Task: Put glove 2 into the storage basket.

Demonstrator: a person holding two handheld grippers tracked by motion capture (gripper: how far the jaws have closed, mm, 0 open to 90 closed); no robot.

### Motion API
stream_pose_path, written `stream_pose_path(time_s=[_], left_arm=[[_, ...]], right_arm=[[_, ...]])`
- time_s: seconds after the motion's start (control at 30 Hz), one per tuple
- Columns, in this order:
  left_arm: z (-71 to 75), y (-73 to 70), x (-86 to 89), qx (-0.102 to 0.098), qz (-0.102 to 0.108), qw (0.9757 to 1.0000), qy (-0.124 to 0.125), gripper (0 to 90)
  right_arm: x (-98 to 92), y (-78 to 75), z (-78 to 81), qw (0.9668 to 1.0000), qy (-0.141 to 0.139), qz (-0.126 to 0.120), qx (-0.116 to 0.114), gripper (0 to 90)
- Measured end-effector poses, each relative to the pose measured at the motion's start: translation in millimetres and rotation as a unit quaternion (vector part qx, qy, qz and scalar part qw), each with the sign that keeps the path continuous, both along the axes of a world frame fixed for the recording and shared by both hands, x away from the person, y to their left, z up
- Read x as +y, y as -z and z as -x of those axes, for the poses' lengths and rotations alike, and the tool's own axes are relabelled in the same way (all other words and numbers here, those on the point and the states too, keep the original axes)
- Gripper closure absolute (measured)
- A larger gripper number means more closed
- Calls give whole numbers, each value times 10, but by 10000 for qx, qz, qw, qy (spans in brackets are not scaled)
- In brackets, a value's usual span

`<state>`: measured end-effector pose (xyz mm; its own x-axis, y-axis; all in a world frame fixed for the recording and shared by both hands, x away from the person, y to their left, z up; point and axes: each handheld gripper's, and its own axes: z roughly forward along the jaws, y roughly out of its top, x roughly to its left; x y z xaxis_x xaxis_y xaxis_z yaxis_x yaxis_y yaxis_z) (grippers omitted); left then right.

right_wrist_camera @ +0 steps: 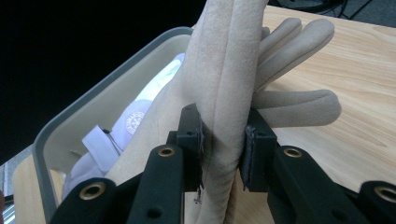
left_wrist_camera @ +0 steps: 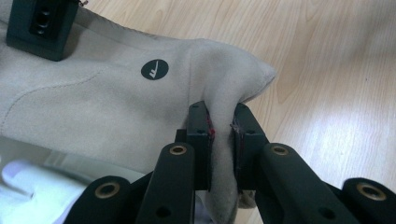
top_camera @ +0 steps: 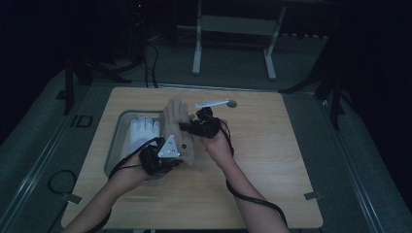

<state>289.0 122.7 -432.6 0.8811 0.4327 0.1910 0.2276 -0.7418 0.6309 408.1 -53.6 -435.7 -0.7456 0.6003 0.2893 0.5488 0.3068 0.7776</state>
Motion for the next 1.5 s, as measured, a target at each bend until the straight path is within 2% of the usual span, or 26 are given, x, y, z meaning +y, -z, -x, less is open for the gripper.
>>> stream_pose_path(time_s=[0.23,0.47,0.6,0.87,0.97,1.07,1.13,1.3,1.33,1.5], left_arm=[[46,-10,219,23,15,9999,-145,807],[103,24,449,75,-1,9995,-317,807],[151,24,596,55,6,9989,-460,806],[245,32,852,88,-42,9976,-691,806],[297,16,978,73,18,9966,-816,806],[297,47,1039,143,49,9960,-885,806],[274,91,1036,212,7,9960,-871,806],[228,178,995,283,-9,9961,-835,806],[203,218,974,296,-13,9960,-846,805],[139,287,947,353,9,9954,-885,804]], right_arm=[[221,-7,-4,9999,-131,-5,3,727],[533,22,3,9994,-338,38,24,727],[677,49,-7,9991,-415,-50,89,728],[1022,85,7,9978,-640,-57,154,727],[1139,81,8,9970,-740,-81,191,726],[1258,77,24,9966,-809,-52,144,727],[1290,107,29,9966,-815,12,101,727],[1261,238,-14,9969,-738,119,248,727],[1232,306,-46,9968,-702,178,324,726],[1186,425,-106,9970,-593,352,351,721]])
